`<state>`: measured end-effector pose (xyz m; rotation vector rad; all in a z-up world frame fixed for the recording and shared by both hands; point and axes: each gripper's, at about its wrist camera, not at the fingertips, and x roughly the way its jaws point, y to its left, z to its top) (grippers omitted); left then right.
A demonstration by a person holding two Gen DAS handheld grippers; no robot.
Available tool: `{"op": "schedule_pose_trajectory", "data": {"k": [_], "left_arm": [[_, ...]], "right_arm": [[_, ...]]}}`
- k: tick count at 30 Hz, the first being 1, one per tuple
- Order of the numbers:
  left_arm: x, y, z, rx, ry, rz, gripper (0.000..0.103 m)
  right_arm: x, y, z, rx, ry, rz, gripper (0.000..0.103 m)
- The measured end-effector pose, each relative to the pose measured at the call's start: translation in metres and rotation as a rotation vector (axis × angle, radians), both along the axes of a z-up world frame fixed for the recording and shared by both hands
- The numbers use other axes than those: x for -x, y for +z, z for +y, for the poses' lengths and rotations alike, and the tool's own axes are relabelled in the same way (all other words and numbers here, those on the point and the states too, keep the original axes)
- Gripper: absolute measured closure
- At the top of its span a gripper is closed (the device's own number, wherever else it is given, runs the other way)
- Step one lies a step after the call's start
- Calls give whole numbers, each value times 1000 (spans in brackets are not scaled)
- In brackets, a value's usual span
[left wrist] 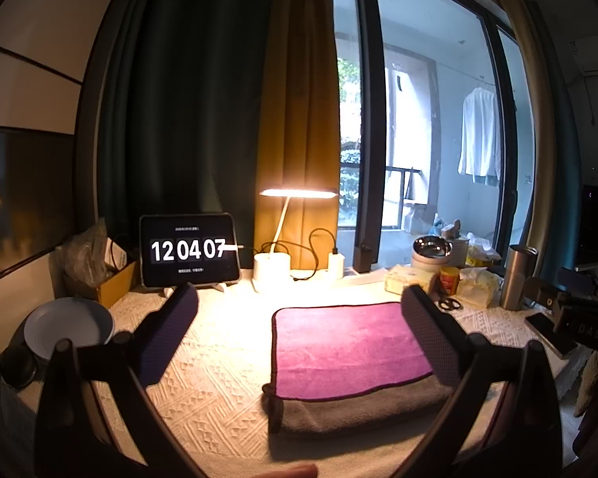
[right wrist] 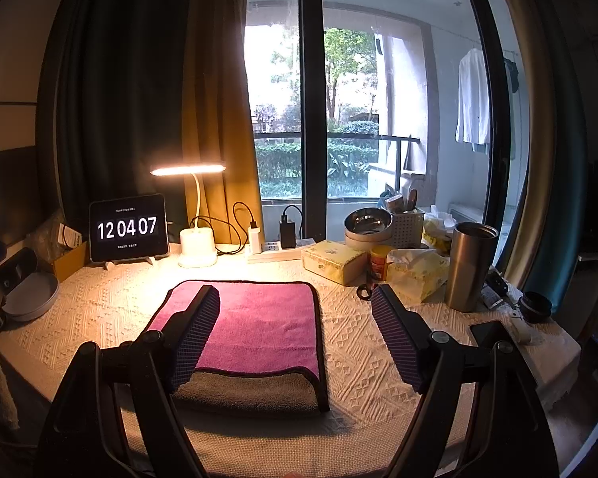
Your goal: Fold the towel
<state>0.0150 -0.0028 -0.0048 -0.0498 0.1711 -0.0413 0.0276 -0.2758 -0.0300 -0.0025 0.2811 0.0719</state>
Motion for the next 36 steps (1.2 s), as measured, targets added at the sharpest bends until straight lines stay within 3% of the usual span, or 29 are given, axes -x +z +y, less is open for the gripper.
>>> {"op": "schedule_pose_trajectory", "data": {"k": [36], "left_arm": [[-18, -9, -7, -12, -3, 45, 0]], "right_arm": [[-10, -10, -5, -16, 1, 37, 22]]}}
